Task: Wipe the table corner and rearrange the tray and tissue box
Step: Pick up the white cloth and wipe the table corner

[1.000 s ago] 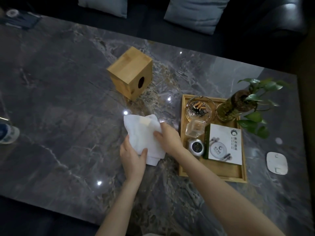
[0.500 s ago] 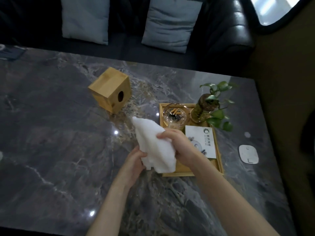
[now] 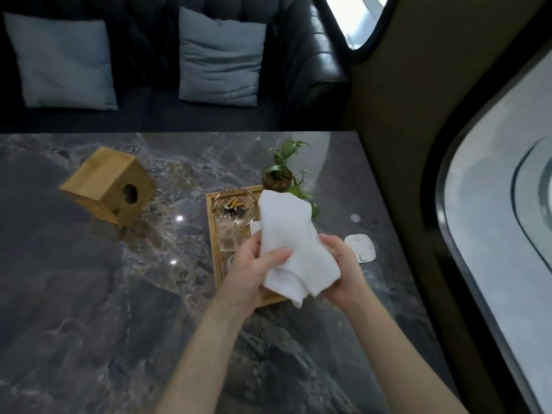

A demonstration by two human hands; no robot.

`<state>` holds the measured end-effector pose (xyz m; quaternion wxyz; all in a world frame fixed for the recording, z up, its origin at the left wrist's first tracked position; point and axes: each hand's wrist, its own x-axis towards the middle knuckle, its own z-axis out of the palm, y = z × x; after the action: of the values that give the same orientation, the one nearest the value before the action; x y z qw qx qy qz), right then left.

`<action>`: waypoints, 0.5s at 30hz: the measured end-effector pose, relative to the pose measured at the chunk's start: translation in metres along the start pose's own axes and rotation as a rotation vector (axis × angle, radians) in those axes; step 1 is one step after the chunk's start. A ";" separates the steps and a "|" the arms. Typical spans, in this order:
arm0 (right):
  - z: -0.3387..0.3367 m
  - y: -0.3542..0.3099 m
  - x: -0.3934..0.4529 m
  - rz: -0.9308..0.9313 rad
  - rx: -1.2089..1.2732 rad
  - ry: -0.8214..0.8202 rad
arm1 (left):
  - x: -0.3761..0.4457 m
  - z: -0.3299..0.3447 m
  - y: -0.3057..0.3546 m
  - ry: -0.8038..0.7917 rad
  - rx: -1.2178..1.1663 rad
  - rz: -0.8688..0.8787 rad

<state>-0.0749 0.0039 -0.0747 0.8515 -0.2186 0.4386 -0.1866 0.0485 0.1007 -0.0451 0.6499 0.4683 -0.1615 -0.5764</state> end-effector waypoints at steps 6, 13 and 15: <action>-0.046 0.004 -0.022 0.026 0.436 -0.077 | 0.020 0.058 -0.031 -0.016 -0.050 -0.024; -0.098 -0.032 -0.024 -0.116 0.390 -0.092 | 0.043 0.073 -0.078 0.062 -0.125 -0.141; -0.108 -0.045 -0.022 -0.125 0.320 -0.084 | 0.052 0.071 -0.089 0.109 -0.071 -0.184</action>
<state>-0.1821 -0.0449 -0.0917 0.8798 -0.1146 0.3528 -0.2972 -0.0436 0.0328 -0.0969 0.6183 0.4885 -0.0619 -0.6126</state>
